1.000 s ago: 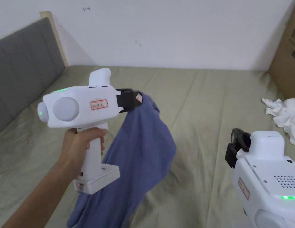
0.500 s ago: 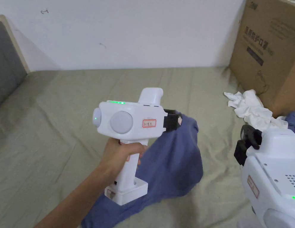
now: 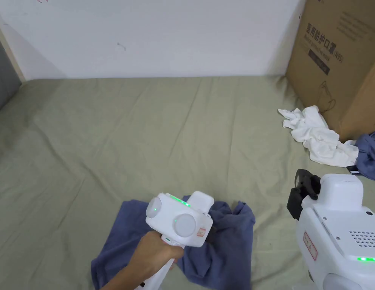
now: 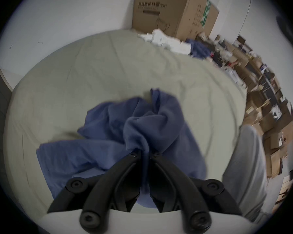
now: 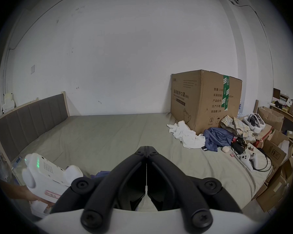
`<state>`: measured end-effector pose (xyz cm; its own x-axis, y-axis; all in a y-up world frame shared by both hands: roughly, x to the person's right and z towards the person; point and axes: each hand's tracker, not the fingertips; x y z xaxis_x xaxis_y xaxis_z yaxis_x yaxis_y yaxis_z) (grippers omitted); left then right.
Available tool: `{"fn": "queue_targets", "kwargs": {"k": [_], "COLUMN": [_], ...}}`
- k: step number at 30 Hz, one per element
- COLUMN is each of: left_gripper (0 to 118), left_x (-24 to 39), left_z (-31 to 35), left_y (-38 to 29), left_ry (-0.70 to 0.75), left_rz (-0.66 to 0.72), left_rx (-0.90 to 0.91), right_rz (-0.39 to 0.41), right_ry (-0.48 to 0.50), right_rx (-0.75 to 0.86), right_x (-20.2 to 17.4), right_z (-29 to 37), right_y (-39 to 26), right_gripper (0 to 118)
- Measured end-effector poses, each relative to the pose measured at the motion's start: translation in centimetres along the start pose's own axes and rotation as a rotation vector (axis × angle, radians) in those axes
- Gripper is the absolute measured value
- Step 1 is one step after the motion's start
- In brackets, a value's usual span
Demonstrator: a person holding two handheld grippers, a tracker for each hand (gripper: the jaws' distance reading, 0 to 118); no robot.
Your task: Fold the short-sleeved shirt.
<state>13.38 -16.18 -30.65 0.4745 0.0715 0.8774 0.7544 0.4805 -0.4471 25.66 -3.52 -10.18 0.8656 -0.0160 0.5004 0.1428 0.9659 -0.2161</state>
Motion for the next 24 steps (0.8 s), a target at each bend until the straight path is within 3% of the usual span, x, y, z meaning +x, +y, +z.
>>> {"fn": "queue_targets", "kwargs": {"k": [5, 7, 9, 10, 11, 16, 24], "left_gripper": [15, 25, 81, 97, 104, 107, 107], "left_x": [-0.9, -1.4, -1.9, -2.2, -2.7, -4.5, -5.6], "left_z": [-2.4, -1.6, -0.9, 0.0, 1.3, 7.9, 18.8], "left_y": [-1.8, -2.0, -1.8, -1.9, -2.0, -1.8, -2.1], "left_ry": [0.035, 0.011, 0.06, 0.071, 0.028, -0.034, 0.21], "left_rz": [0.048, 0.121, 0.172, 0.195, 0.232, 0.341, 0.259], "left_rx": [-0.051, -0.011, 0.003, 0.022, 0.071, 0.288, 0.649], "right_rz": [0.007, 0.011, 0.014, 0.014, 0.013, 0.016, 0.027], "right_ry": [0.008, 0.008, 0.006, 0.006, 0.007, 0.005, 0.013], "right_rx": [-0.013, -0.016, -0.015, -0.015, -0.013, 0.013, 0.068], "right_x": [-0.3, -0.3, -0.4, -0.4, -0.4, -0.7, -1.7], "right_z": [0.0, 0.0, 0.1, 0.1, 0.2, 0.5, 1.0], "right_y": [-0.3, -0.3, -0.2, -0.1, 0.1, 1.1, 3.1], "right_gripper": [3, 3, 3, 3, 3, 3, 3]}}
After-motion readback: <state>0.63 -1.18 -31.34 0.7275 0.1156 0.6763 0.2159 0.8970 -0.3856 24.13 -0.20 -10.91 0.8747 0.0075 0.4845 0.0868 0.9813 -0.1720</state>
